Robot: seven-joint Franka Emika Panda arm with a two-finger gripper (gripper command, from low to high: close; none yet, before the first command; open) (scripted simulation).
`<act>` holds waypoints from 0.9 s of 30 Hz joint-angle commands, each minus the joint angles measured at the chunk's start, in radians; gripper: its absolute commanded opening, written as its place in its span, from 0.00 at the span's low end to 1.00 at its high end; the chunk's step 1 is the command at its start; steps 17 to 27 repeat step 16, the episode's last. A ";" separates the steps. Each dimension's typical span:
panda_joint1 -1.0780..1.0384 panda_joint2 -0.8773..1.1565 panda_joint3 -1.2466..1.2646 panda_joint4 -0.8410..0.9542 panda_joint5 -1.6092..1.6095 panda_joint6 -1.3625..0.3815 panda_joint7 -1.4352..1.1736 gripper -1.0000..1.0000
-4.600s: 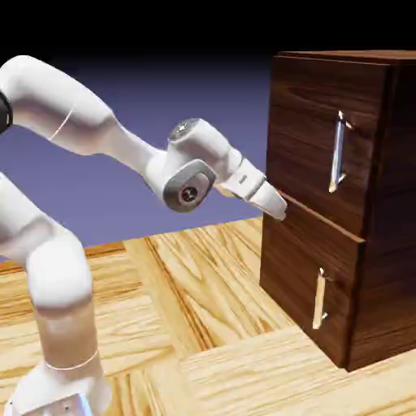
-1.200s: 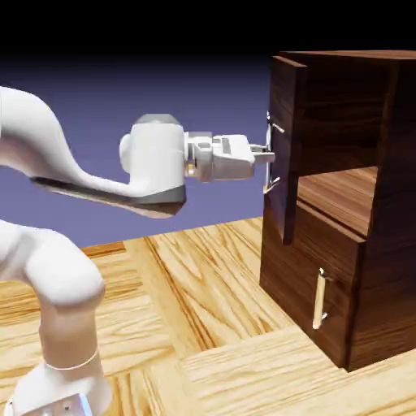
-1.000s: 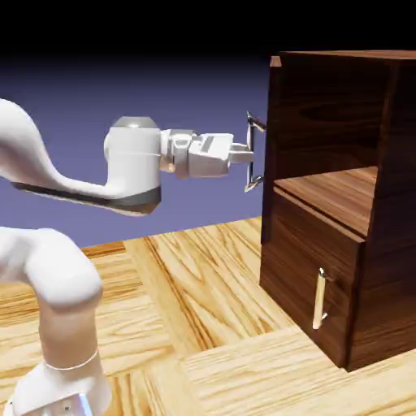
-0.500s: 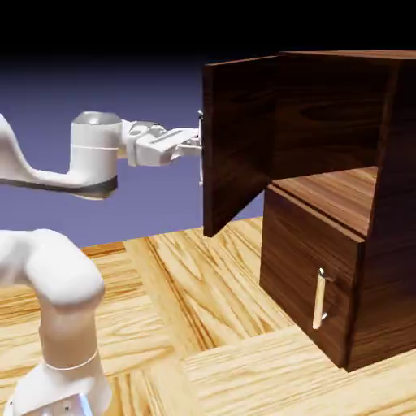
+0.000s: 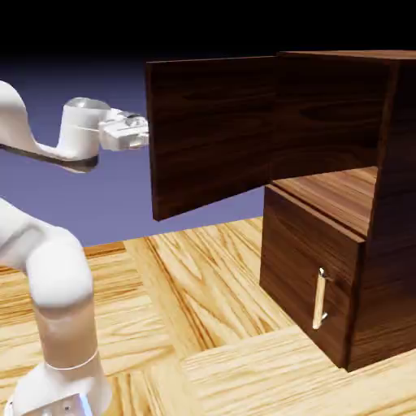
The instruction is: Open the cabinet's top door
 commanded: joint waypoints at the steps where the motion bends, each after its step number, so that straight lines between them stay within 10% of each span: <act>1: -0.035 0.017 0.036 0.032 0.012 -0.031 0.006 0.00; 16: -0.572 0.027 0.496 0.422 0.149 -0.298 -0.018 0.00; 27: -0.572 0.027 0.496 0.422 0.149 -0.298 -0.018 0.00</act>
